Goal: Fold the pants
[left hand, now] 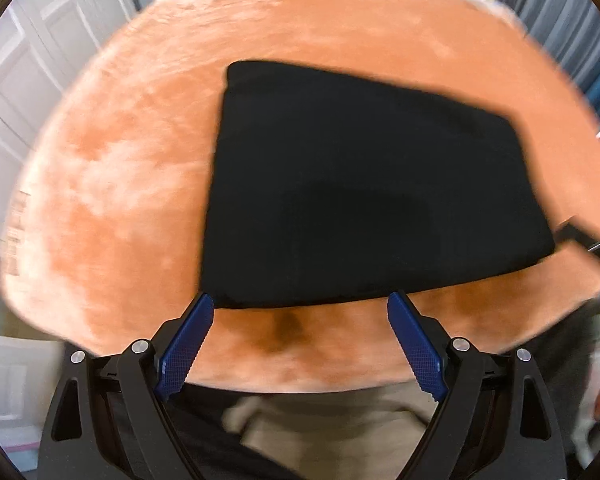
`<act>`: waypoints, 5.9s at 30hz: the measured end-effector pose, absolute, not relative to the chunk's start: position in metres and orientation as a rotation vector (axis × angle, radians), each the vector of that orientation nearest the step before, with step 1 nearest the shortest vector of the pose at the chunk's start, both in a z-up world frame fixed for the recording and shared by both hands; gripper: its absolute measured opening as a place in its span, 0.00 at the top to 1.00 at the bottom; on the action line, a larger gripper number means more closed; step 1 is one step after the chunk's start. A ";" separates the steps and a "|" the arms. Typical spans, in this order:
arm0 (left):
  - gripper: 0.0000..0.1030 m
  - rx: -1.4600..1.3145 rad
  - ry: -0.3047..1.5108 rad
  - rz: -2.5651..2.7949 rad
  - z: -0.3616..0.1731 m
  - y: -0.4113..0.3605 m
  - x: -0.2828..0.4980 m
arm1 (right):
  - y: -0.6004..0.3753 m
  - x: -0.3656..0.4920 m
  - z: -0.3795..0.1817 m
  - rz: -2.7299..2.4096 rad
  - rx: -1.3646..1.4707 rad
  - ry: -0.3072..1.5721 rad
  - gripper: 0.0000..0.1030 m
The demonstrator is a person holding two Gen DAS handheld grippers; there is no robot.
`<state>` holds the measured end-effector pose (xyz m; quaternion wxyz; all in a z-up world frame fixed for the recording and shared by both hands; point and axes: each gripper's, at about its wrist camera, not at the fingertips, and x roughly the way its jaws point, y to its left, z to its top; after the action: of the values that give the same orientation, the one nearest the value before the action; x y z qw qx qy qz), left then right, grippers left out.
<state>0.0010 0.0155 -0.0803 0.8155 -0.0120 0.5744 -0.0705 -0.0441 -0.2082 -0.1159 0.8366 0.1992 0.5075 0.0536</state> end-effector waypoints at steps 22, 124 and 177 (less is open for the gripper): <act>0.16 -0.231 1.307 -0.063 -0.102 0.080 0.039 | -0.199 -0.028 -0.130 0.128 0.401 1.140 0.33; 0.76 -0.330 0.202 -0.636 0.292 0.066 0.209 | -0.252 0.185 0.263 0.582 0.476 0.115 0.67; 0.05 -0.232 0.992 -0.091 -0.199 0.046 0.507 | -0.248 0.435 -0.190 0.186 0.607 0.759 1.00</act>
<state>0.5072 0.0457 -0.1986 0.8721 -0.1110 0.4745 -0.0436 0.4345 -0.2479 -0.1900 0.8802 0.2911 0.3640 0.0895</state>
